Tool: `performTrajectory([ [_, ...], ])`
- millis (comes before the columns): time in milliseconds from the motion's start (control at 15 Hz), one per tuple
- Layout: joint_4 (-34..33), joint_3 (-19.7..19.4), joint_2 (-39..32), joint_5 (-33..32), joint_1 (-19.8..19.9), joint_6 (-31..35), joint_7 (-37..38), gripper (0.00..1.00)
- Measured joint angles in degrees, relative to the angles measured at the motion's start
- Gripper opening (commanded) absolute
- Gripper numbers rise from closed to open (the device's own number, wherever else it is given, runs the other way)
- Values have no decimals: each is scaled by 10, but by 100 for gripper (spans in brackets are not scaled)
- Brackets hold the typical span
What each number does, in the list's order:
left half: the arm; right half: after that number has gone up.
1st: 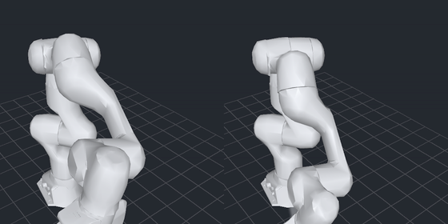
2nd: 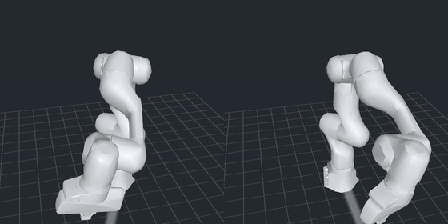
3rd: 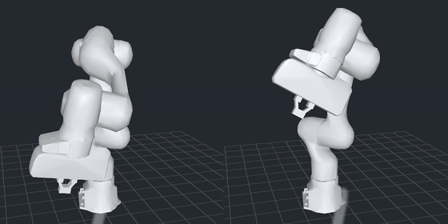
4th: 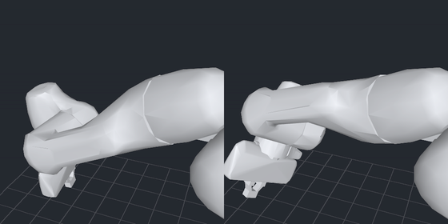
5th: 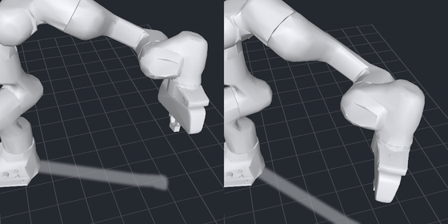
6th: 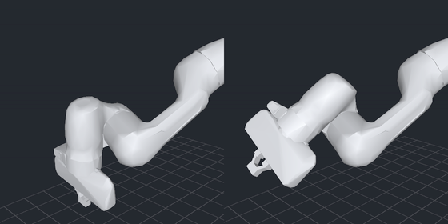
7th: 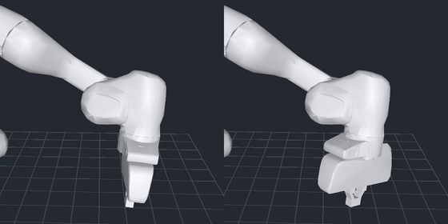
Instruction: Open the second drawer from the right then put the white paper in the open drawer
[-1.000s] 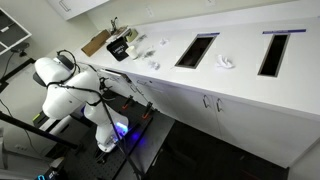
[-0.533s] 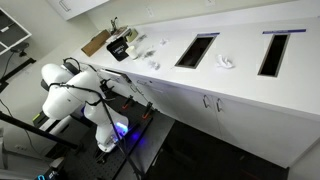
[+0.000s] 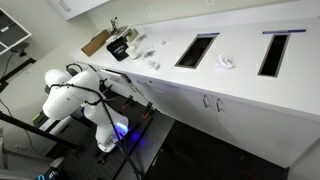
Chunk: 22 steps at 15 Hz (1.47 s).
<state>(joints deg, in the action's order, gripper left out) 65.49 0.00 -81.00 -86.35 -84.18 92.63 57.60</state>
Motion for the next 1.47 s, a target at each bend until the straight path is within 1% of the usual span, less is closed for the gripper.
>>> performTrajectory([
  [267,-1,0,-4,0,8,0,-2,100],
  [733,-31,0,-31,-11,46,16,-51,100],
  [800,-32,0,-31,-16,48,20,-56,75],
  [867,-33,0,-31,-21,50,24,-59,72],
  [933,-34,0,-31,-26,51,27,-62,66],
  [1067,-35,0,-31,-32,51,27,-68,49],
  [1467,-37,8,-31,-39,49,27,-69,4],
])
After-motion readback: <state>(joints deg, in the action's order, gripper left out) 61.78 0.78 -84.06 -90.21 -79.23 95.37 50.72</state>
